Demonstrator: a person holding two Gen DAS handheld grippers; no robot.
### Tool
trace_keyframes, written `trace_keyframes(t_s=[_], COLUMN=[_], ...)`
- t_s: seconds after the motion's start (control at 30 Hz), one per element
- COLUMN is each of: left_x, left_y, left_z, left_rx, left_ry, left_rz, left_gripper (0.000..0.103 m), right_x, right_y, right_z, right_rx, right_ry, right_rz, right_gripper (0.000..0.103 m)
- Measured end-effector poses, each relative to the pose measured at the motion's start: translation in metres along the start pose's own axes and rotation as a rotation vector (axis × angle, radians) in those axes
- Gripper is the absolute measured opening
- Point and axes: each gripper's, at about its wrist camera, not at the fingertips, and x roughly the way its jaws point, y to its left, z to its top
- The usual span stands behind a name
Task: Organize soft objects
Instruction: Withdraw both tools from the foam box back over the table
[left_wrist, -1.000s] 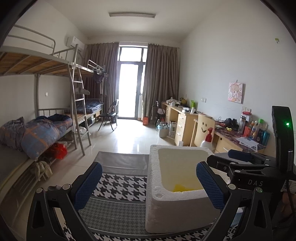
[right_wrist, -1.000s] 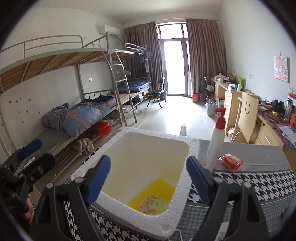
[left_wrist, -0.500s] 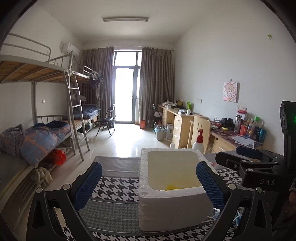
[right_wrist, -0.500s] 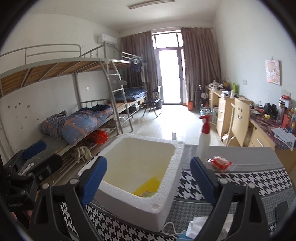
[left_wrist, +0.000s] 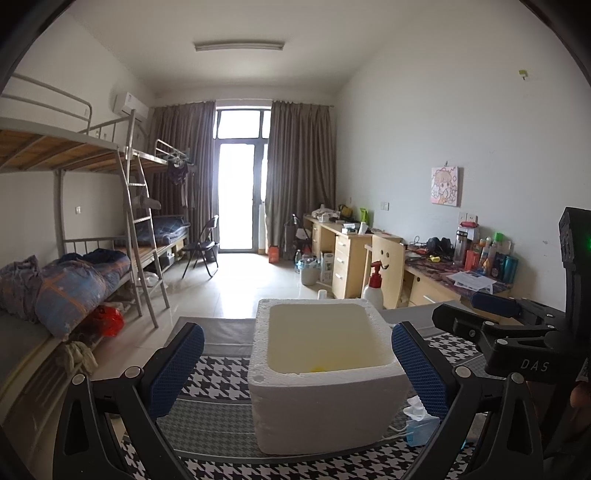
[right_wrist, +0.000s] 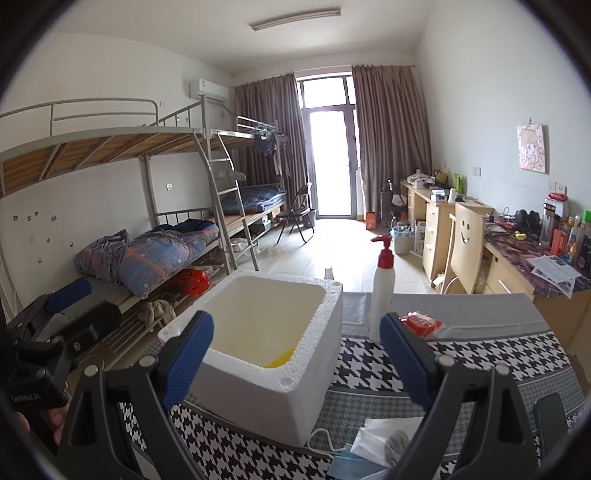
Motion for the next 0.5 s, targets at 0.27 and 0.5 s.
trace_keyframes(t_s=[0.27, 0.5], left_x=[-0.004, -0.007], left_y=[-0.009, -0.024], left_z=[-0.002, -0.003], left_rx=[0.002, 0.016], left_ry=[-0.001, -0.004], left_rz=[-0.033, -0.072], left_gripper=[0.102, 0.102], right_x=[-0.013, -0.027], right_y=[-0.008, -0.017], right_z=[-0.005, -0.011], right_rx=[0.001, 0.005], right_ry=[-0.016, -0.032], right_rz=[-0.033, -0.065], right_gripper=[0.094, 0.094])
